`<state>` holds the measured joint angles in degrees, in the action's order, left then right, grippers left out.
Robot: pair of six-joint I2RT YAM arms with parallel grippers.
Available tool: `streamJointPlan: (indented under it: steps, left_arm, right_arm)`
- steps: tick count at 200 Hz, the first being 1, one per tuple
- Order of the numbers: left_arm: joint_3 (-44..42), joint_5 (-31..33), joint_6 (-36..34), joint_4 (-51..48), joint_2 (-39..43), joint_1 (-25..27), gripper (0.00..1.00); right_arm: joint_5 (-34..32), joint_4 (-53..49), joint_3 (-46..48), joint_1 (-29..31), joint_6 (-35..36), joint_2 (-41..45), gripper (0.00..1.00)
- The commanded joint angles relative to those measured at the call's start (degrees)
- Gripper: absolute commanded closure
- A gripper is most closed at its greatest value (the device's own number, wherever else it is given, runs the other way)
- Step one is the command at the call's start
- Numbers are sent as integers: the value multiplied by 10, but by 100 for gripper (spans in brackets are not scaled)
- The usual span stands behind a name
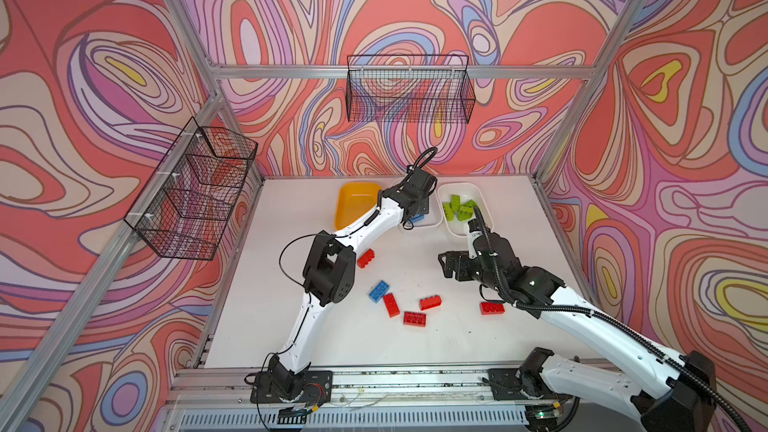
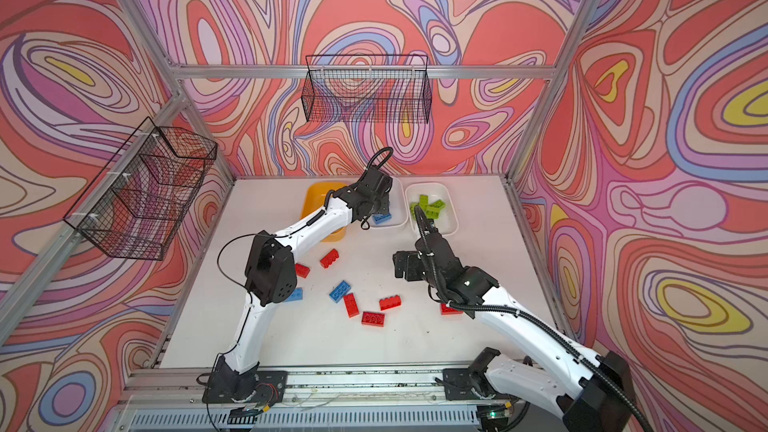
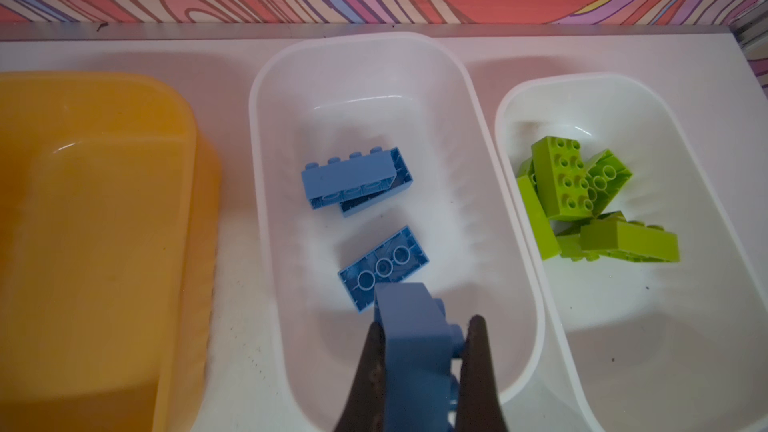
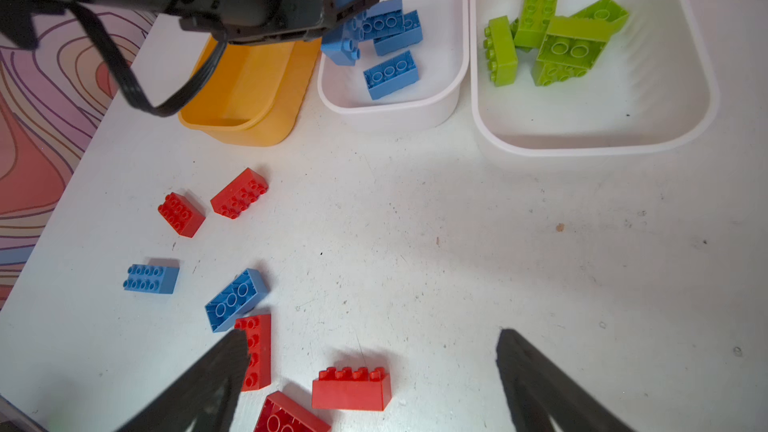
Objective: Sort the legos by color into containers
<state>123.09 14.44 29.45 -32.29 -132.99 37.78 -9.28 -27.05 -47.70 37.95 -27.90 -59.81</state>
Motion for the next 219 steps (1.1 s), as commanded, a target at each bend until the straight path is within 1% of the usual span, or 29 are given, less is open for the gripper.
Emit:
streamJointPlan:
  steps: [1, 10, 17, 34, 54, 55, 61, 70, 91, 106, 124, 144, 168, 195, 219]
  left_arm:
    - [33, -14, -20, -3, -41, -11, 94]
    - [45, -21, -19, 5, -54, -12, 93]
    - [54, -25, -17, 9, -64, -12, 89]
    - [77, -32, -13, 12, -84, -13, 64]
    - [85, -39, -8, 21, -89, -13, 41]
    - [84, -39, -8, 22, -89, -13, 41]
    - [81, -39, -6, 25, -85, -13, 33]
    - [72, -35, -3, 31, -77, -13, 27]
    - [34, -27, 4, 40, -40, -13, 25]
    - [-29, -23, 9, 60, 10, -13, 25]
    - [-138, -12, 14, 97, 95, -13, 25]
    - [-264, 11, 19, 110, 199, -12, 25]
    - [-419, 32, 35, 94, 327, -12, 25]
    - [-595, 58, 71, 58, 475, -12, 24]
    - [-726, 71, 104, 28, 600, -12, 24]
  right_arm:
    - [-13, 13, -7, 2, 6, -11, 2]
    - [-16, 12, -8, 2, 7, -17, 2]
    - [-19, 11, -10, 2, 10, -20, 2]
    - [-25, 9, -15, 2, 16, -28, 2]
    - [-28, 6, -23, 2, 20, -31, 2]
    - [-28, 6, -23, 2, 20, -31, 2]
    - [-27, 4, -25, 2, 21, -31, 2]
    - [-24, 2, -28, 2, 22, -31, 2]
    - [-4, 4, -31, 2, 23, -25, 2]
    - [5, 5, -29, 2, 23, -20, 2]
    - [14, 4, -28, 2, 20, -17, 2]
    - [28, 8, -25, 3, 12, -10, 2]
    - [44, 11, -23, 3, 7, -2, 2]
    - [49, 10, -22, 5, 4, 1, 2]
    - [58, 10, -22, 6, 0, -7, 2]
